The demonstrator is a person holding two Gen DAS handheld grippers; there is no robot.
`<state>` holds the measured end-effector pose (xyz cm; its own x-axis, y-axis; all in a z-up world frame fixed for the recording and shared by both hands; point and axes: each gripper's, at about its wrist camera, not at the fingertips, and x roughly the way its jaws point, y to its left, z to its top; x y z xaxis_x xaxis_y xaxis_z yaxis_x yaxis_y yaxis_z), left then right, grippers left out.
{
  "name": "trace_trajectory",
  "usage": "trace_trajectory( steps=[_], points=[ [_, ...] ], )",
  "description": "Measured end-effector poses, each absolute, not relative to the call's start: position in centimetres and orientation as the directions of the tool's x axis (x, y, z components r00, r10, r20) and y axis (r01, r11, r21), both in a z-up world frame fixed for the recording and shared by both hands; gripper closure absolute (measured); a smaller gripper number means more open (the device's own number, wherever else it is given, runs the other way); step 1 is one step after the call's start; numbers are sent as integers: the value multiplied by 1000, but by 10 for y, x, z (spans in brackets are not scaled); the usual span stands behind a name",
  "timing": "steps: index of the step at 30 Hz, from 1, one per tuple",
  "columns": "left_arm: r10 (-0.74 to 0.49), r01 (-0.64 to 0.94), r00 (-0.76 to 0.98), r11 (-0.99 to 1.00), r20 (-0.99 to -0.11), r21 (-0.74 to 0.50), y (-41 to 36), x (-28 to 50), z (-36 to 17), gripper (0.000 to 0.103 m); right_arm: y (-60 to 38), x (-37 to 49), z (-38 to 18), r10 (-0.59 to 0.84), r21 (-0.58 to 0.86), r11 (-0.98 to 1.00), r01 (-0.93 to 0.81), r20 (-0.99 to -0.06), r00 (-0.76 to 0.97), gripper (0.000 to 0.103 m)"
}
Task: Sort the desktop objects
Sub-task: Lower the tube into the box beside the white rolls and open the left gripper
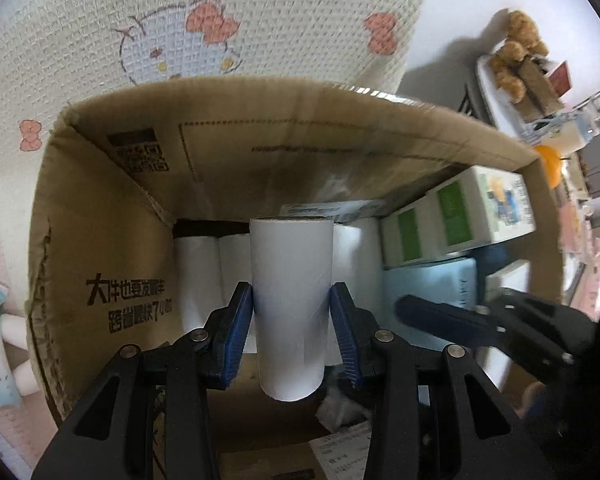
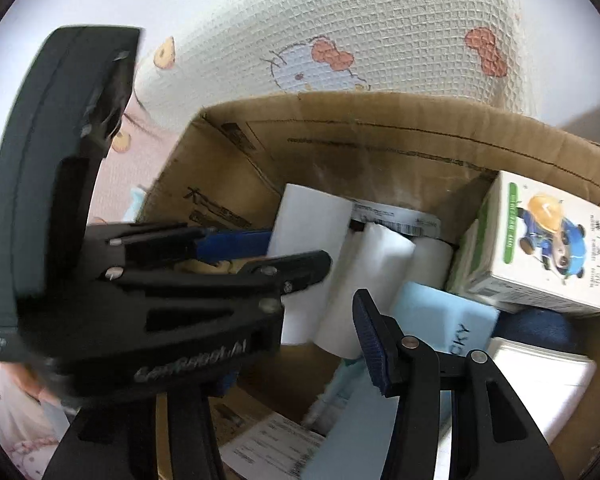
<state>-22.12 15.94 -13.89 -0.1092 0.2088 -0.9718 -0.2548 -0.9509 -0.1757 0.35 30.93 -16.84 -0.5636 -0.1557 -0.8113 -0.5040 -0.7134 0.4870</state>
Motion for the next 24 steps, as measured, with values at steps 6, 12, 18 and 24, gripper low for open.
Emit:
trace_trajectory(
  steps=[6, 12, 18, 24],
  points=[
    [185, -248, -68, -955, -980, -163, 164, -228, -151, 59, 293, 8, -161, -96, 383, -783, -490, -853, -513, 67],
    [147, -227, -41, -965, -988, -134, 163, -232, -163, 59, 268, 16, -142, 35, 227, -855, -466, -872, -487, 67],
    [141, -214, -27, -968, -990, -132, 164, -232, -166, 58, 269, 11, -139, 114, 124, -873, -471, -888, -446, 67],
    [163, -239, -61, -960, -985, -144, 165, -224, -151, 51, 272, 7, -141, 133, 99, -874, -476, -893, -430, 67]
  ],
)
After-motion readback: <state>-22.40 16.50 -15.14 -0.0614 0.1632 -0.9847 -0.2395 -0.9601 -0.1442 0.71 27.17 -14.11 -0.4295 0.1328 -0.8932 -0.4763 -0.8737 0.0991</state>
